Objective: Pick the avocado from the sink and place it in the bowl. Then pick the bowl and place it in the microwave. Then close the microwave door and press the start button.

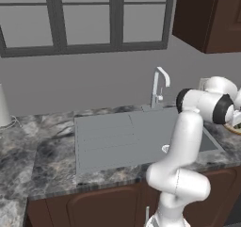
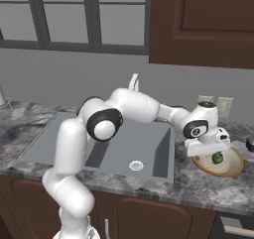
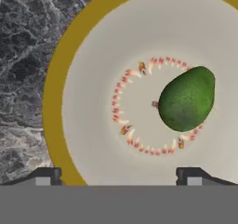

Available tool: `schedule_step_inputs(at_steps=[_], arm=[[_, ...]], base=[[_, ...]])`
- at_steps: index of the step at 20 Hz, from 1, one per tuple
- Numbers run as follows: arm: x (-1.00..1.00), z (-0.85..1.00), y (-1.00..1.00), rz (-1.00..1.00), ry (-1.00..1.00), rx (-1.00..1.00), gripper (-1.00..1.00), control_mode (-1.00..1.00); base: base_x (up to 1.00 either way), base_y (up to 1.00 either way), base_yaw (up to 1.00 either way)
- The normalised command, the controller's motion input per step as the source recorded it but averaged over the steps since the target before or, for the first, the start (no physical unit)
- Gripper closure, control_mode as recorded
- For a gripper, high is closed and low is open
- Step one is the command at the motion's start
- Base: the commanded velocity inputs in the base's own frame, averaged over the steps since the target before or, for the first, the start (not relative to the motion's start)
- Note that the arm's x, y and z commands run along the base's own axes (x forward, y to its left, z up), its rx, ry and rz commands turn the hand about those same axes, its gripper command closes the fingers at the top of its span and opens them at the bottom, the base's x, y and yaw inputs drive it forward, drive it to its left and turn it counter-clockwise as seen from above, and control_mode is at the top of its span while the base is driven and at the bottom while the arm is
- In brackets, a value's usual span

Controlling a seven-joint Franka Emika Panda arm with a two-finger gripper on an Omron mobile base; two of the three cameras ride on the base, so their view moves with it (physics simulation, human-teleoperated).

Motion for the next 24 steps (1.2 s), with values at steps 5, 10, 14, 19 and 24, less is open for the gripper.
schedule_step_inputs(at_steps=[5,10,14,19,24], arm=[[-0.55,0.24,0.65,0.03,-0.05,-0.12,-1.00,-1.00],[0.25,0.01,0.14,0.05,0.00,-0.06,-1.00,-1.00],[0.34,-0.02,-0.04,0.10,0.00,-0.01,-1.00,-1.00],[0.51,-0.05,-0.39,0.12,0.02,0.00,-1.00,-1.00],[0.23,-0.22,-0.30,0.11,0.00,0.00,-1.00,-1.00]], base=[[0.00,0.00,0.00],[0.00,0.00,0.00],[0.00,0.00,0.00],[0.00,0.00,0.00],[0.00,0.00,0.00]])
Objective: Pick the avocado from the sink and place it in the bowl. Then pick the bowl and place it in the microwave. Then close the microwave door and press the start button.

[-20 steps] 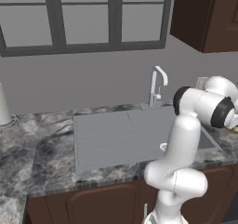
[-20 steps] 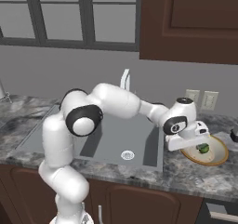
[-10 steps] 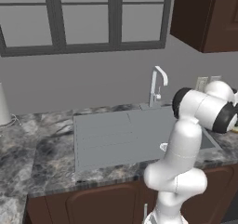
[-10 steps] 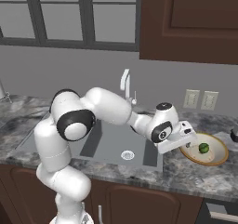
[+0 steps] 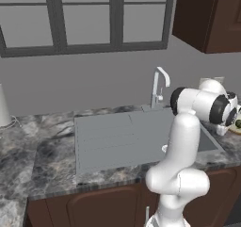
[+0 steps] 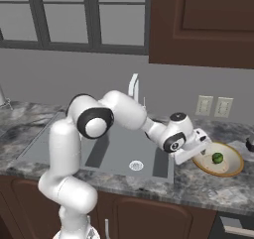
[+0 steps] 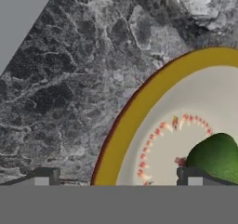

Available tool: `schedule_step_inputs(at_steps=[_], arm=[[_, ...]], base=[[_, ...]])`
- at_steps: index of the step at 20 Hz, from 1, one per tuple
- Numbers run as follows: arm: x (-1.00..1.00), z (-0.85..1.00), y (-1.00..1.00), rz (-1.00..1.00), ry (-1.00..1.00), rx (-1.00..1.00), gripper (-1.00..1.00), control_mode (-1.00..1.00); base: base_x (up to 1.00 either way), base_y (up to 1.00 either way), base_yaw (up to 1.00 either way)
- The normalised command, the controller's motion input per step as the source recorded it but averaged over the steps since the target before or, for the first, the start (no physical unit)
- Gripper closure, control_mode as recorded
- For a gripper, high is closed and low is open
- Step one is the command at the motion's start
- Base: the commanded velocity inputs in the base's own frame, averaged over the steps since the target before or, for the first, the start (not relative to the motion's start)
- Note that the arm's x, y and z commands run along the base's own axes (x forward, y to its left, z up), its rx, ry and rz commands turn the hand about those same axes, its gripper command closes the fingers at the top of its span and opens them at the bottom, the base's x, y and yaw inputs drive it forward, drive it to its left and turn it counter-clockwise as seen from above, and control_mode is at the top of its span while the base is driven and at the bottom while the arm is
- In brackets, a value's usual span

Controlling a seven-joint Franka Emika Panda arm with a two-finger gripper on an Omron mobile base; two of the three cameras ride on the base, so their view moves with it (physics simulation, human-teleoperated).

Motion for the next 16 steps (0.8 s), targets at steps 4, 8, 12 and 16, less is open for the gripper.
schedule_step_inputs(at_steps=[4,8,12,16], arm=[[0.02,-0.24,-0.45,0.11,0.00,0.00,-1.00,-1.00],[0.00,-0.26,-0.27,0.08,0.00,0.00,-1.00,-1.00],[0.00,-0.12,-0.05,0.03,0.00,0.00,1.00,-1.00],[-0.08,0.05,0.00,0.00,0.01,0.00,1.00,-1.00]], base=[[0.00,0.00,0.00],[0.00,0.00,0.00],[0.00,0.00,0.00],[0.00,0.00,0.00]])
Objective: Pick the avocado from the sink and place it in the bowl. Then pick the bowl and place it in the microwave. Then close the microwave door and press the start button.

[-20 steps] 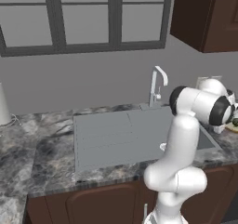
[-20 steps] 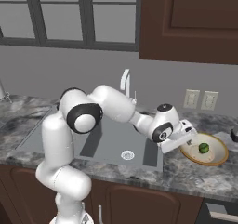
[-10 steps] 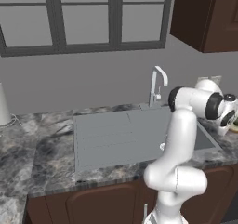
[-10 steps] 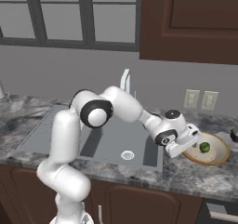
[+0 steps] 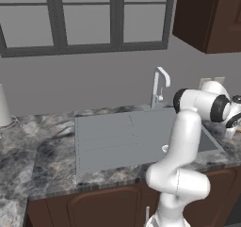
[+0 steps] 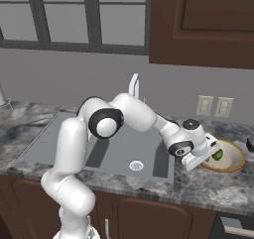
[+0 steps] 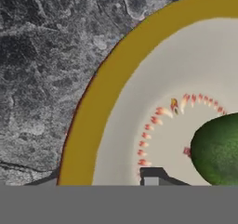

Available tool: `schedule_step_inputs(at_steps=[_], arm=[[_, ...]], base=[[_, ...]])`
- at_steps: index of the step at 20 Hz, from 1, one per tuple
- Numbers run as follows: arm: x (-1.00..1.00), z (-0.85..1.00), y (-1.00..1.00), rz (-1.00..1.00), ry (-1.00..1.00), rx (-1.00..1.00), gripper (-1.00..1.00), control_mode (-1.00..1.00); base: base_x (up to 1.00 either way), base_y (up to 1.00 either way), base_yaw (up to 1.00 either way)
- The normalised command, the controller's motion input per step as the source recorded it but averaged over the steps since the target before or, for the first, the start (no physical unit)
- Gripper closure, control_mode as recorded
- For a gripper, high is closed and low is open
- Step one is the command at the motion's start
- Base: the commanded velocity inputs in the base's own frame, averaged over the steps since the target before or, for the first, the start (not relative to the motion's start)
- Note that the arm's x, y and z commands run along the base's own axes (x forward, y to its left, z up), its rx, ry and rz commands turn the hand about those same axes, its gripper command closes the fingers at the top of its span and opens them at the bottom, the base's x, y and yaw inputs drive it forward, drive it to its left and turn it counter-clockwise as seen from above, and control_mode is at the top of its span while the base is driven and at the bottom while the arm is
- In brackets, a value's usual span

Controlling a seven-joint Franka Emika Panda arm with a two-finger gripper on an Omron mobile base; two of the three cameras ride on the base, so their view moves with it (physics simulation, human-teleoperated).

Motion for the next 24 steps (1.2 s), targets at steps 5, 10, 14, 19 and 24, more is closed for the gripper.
schedule_step_inputs(at_steps=[5,10,14,19,24], arm=[[-0.37,0.81,0.08,0.00,0.00,-0.01,1.00,-1.00],[-0.57,1.00,0.25,0.00,0.00,-0.04,1.00,-1.00],[-0.48,1.00,0.41,0.00,0.06,-0.01,1.00,-1.00],[-0.36,1.00,0.62,0.00,0.13,0.00,1.00,-1.00],[-0.35,1.00,0.76,0.00,0.05,0.00,1.00,-1.00]], base=[[0.00,0.00,0.00],[0.00,0.00,0.00],[0.00,0.00,0.00],[0.00,0.00,0.00],[0.00,0.00,0.00]])
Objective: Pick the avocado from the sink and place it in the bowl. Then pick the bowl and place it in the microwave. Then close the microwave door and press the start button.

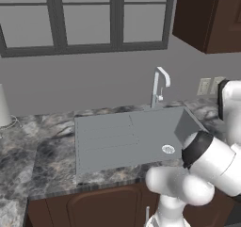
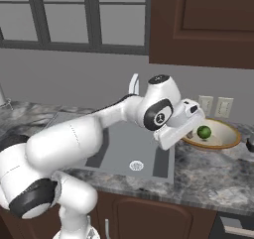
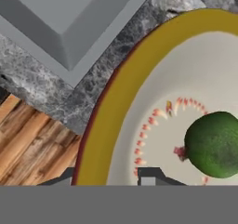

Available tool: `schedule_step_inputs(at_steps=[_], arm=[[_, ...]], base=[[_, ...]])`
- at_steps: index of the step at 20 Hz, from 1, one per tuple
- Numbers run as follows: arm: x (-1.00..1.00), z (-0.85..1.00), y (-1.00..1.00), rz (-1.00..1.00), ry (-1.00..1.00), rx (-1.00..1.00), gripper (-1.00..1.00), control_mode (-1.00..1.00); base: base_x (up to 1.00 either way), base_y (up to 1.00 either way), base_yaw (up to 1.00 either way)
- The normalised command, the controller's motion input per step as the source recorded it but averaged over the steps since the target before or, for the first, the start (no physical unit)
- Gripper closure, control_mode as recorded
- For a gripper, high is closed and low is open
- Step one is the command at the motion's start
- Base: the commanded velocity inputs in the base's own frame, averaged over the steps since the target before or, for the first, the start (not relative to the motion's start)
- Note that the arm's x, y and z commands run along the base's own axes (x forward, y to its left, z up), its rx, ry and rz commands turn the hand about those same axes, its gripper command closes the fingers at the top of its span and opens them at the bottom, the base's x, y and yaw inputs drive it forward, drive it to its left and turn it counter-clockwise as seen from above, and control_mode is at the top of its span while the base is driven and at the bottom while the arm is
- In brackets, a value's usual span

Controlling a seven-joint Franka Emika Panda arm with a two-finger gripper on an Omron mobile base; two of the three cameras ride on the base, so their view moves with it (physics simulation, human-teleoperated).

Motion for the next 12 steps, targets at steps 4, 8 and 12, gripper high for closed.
schedule_step_inputs(at_steps=[4,8,12], arm=[[-0.53,1.00,0.80,0.09,0.00,0.01,1.00,-1.00],[-0.57,1.00,0.92,0.10,0.02,0.02,1.00,-1.00],[-0.54,1.00,1.00,0.24,0.02,0.01,1.00,-1.00]], base=[[0.00,0.00,0.00],[0.00,0.00,0.00],[0.00,0.00,0.00]])
